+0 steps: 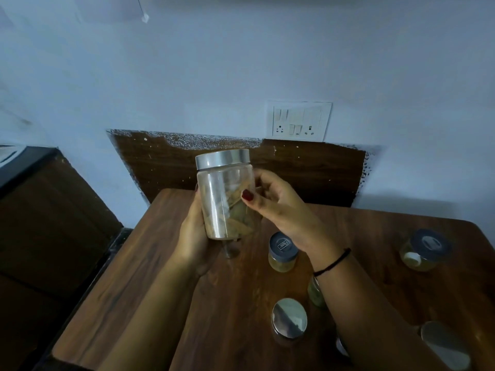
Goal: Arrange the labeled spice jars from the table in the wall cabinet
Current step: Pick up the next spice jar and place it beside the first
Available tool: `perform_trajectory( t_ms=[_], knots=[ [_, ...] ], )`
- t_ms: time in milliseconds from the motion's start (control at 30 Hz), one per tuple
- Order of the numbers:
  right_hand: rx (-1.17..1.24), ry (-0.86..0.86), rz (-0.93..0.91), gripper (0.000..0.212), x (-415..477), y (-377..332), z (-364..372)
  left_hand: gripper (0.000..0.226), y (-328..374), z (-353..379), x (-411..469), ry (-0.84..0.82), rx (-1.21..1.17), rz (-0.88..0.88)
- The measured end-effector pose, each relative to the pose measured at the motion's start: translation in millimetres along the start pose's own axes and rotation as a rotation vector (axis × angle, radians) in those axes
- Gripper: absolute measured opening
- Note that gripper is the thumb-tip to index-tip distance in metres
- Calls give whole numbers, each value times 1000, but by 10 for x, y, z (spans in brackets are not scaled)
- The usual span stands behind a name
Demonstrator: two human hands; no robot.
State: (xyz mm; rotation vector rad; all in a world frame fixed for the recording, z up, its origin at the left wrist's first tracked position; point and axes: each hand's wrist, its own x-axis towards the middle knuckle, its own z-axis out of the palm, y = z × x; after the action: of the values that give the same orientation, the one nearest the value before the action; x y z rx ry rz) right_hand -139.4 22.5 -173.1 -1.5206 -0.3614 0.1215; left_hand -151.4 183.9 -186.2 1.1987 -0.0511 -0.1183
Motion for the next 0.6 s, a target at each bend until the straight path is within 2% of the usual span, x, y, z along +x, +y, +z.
perform_trajectory(
  t_ms=[67, 233, 300, 367, 500, 600],
  knots=[
    [40, -50, 15, 74, -12, 21, -4, 51, 15, 24, 20, -16, -24, 7],
    [136, -93, 8, 64, 1, -19, -19, 45, 73, 44, 73, 10, 101, 23],
    [165, -53, -11, 62, 11, -38, -36, 38, 103, 51, 102, 79, 290, 64],
    [149, 1, -22, 68, 19, -36, -43, 33, 117, 56, 145, 170, 451, 190],
    [143, 74, 1, 66, 18, 16, -29, 46, 110, 106, 184, 290, 462, 357],
    [127, 114, 8, 62, -10, 15, -41, 44, 71, 153, 168, 302, 450, 369]
  ],
)
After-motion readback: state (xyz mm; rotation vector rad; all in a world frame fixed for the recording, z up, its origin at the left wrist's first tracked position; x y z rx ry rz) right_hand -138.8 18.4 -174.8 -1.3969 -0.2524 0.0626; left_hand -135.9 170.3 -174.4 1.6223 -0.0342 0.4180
